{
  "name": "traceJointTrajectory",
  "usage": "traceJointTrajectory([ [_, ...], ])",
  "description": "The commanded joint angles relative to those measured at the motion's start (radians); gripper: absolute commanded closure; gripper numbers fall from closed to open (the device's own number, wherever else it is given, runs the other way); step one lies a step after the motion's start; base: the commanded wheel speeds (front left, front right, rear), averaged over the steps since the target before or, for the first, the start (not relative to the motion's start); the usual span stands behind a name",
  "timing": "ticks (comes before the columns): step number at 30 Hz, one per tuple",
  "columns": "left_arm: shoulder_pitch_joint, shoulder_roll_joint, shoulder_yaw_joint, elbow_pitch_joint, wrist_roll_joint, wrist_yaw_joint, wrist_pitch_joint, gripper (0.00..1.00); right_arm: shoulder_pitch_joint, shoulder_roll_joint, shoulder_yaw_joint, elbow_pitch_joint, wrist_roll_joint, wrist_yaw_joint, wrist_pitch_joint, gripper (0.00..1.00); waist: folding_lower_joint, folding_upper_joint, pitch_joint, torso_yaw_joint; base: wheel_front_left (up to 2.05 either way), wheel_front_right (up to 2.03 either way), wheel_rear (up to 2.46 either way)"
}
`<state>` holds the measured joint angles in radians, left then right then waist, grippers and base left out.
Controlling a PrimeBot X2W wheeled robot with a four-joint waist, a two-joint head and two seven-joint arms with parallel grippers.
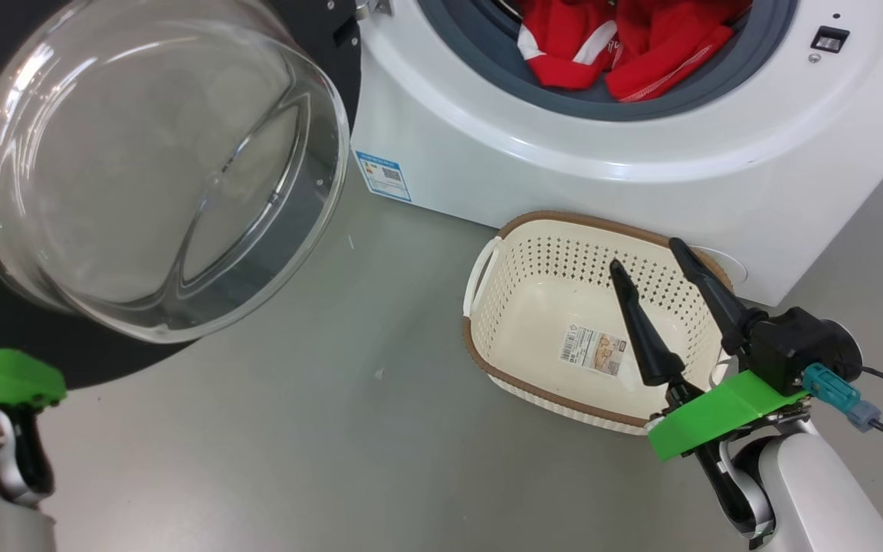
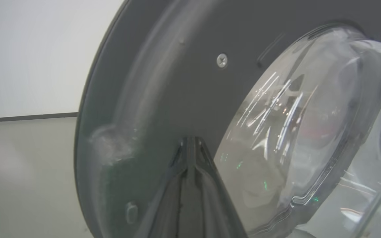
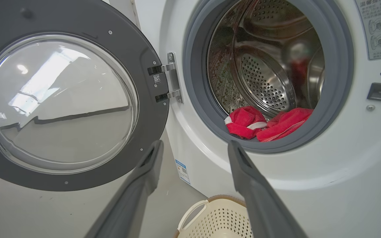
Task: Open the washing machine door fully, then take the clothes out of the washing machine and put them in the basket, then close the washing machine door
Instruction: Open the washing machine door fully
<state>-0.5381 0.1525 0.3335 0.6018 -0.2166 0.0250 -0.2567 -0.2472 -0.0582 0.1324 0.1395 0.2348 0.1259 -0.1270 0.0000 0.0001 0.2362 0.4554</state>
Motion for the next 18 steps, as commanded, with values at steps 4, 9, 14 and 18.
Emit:
traceJointTrajectory([
  [4,0.02,0.015,0.028,-0.111,0.026,-0.014,-0.005,0.0,-0.004,0.008,0.015,-0.013,0.011,0.005,-0.022,0.0,0.0,-0.0001,-0.005,-0.006,0.0,0.0,0.0],
  [9,0.061,-0.023,0.023,-0.278,0.047,-0.03,-0.005,0.0,-0.005,0.008,0.005,0.008,0.021,0.005,-0.043,0.0,0.0,-0.0001,-0.024,-0.026,0.0,0.0,0.0],
  [14,0.111,-0.073,-0.033,-0.46,0.014,-0.098,-0.005,0.0,-0.011,0.008,-0.016,0.024,0.025,0.005,-0.064,0.0,0.0,-0.0001,-0.04,-0.056,0.0,0.0,0.0],
  [18,0.152,-0.089,-0.111,-0.516,-0.023,-0.129,-0.004,0.0,-0.02,0.008,-0.028,0.031,0.018,0.005,-0.079,0.0,0.0,-0.0001,-0.051,-0.091,0.0,0.0,0.0],
])
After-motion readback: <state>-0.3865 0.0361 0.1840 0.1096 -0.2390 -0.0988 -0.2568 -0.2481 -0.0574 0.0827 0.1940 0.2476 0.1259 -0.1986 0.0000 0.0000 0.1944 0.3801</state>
